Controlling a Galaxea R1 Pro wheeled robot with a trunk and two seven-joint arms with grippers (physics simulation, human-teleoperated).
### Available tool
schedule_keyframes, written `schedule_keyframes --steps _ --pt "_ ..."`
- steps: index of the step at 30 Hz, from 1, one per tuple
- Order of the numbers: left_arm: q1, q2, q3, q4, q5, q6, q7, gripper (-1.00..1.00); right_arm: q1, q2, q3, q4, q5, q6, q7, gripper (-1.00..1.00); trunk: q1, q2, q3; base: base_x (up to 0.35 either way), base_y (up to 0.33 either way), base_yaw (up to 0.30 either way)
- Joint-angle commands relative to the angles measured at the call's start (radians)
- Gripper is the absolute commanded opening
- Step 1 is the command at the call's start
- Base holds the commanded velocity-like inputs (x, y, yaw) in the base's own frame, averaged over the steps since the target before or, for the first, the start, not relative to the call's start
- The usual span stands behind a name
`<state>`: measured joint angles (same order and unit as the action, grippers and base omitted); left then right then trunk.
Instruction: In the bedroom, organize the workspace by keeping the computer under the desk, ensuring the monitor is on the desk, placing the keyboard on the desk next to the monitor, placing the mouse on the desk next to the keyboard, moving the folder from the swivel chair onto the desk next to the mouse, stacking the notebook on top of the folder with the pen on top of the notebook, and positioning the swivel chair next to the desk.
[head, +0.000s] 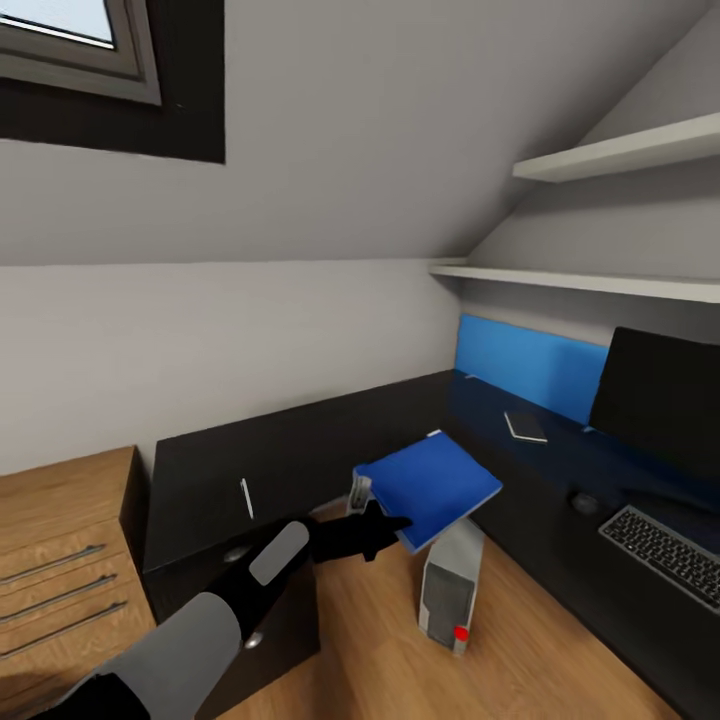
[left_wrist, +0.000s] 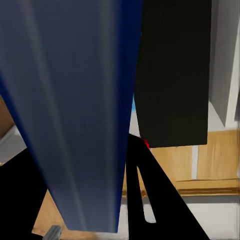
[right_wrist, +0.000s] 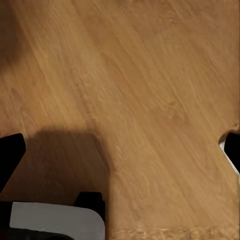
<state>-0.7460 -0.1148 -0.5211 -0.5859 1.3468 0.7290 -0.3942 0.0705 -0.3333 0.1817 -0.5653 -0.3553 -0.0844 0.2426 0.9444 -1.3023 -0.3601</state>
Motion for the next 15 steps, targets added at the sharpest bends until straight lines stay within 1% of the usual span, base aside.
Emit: schedule_keyframes --steps 1,5,10,15 --pt "-0.001 0.000 -0.002 0.002 0.004 0.001 -0.004 -1.00 0.000 0.001 0.007 0.006 -0.010 -0.004 0.000 1.00 -0.004 0.007 0.002 0.000 0.000 -0.298" --pt "-0.001 0.000 -0.002 0.003 0.004 0.000 -0.004 -1.00 0.000 -0.003 0.008 0.015 -0.010 -0.013 0.000 1.00 -0.019 0.035 0.015 0.000 0.000 -0.298" --pt "-0.001 0.000 0.003 0.037 0.004 -0.002 -0.005 -1.00 0.000 0.003 0.007 0.074 -0.013 -0.098 0.000 1.00 -0.038 0.070 0.031 0.000 0.000 -0.298" --pt "0.000 0.001 0.005 0.048 0.003 -0.003 -0.005 -1.00 0.000 0.005 0.008 0.089 -0.013 -0.112 0.000 1.00 -0.058 0.105 0.046 0.000 0.000 -0.298"
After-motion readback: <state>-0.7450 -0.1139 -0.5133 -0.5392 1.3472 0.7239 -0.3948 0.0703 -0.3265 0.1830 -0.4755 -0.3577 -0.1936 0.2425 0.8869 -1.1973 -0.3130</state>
